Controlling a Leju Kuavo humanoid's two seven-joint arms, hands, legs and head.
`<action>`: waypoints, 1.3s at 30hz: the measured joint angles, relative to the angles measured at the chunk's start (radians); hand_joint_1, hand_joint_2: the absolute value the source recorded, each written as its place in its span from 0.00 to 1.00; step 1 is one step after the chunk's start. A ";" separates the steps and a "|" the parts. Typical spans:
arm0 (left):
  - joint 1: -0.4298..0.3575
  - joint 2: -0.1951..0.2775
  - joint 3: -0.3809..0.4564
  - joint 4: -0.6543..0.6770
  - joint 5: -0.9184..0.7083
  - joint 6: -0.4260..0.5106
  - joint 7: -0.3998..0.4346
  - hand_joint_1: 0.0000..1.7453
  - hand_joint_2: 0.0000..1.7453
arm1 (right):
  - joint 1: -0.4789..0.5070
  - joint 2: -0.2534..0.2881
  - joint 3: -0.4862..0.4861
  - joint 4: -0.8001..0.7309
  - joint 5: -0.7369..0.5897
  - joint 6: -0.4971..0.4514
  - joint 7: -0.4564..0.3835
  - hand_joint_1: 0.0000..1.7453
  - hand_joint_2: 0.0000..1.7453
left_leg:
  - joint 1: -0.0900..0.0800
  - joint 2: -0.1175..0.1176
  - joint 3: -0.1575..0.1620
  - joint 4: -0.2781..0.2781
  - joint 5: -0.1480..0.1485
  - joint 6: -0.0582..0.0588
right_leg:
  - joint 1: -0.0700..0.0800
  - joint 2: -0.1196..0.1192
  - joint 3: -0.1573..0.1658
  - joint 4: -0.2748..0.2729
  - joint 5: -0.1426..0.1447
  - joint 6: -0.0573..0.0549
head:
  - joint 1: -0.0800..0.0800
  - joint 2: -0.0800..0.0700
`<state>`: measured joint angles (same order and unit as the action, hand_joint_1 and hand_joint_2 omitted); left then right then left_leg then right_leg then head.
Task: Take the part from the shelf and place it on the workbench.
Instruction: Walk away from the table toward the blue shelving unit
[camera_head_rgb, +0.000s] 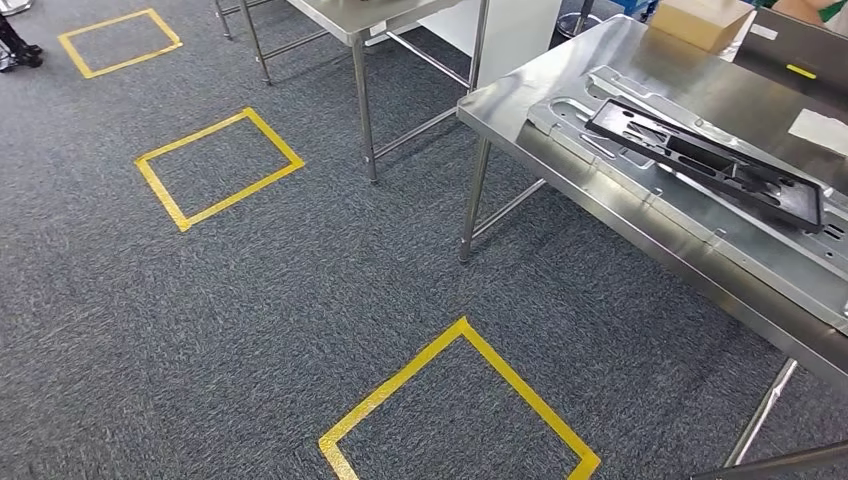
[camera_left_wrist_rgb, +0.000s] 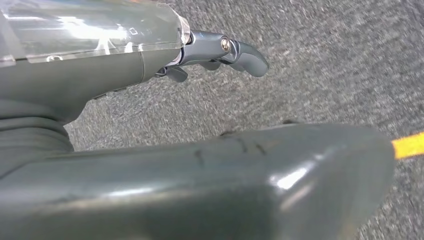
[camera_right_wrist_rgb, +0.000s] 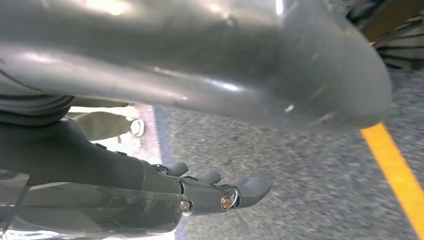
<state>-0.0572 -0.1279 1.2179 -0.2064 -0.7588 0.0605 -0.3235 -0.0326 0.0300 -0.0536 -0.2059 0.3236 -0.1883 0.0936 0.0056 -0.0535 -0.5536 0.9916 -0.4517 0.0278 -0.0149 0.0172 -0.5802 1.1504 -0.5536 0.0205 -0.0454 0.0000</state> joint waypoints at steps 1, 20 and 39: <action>-0.001 0.009 -0.002 0.000 -0.002 -0.006 0.003 0.00 0.00 | 0.000 0.001 -0.013 0.002 -0.003 -0.002 -0.010 0.00 0.00 | -0.002 -0.012 -0.004 0.006 0.000 -0.004 | -0.001 0.024 0.033 -0.067 0.025 -0.003 | 0.000 0.000; -0.018 0.086 0.063 0.000 0.114 0.130 0.058 0.00 0.00 | -0.019 0.061 -0.018 0.016 0.147 0.067 -0.046 0.00 0.00 | 0.002 0.108 0.010 0.011 -0.024 -0.037 | 0.015 -0.135 0.061 -0.150 0.053 -0.020 | 0.000 0.000; -0.025 0.063 0.130 0.000 0.147 0.271 0.040 0.00 0.00 | -0.024 0.058 0.100 0.023 0.269 0.148 -0.059 0.00 0.00 | 0.003 -0.020 -0.040 0.051 -0.019 -0.045 | 0.004 0.006 0.053 -0.145 0.056 -0.049 | 0.000 0.000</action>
<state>-0.0819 -0.0652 1.3475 -0.2068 -0.6120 0.3313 -0.2837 -0.0569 0.0875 0.0462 -0.1827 0.5926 -0.0399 0.0341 0.0086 -0.0740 -0.5934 1.0425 -0.4709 -0.0173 -0.0105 0.0228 -0.5272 1.0052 -0.4972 -0.0283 -0.0452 0.0000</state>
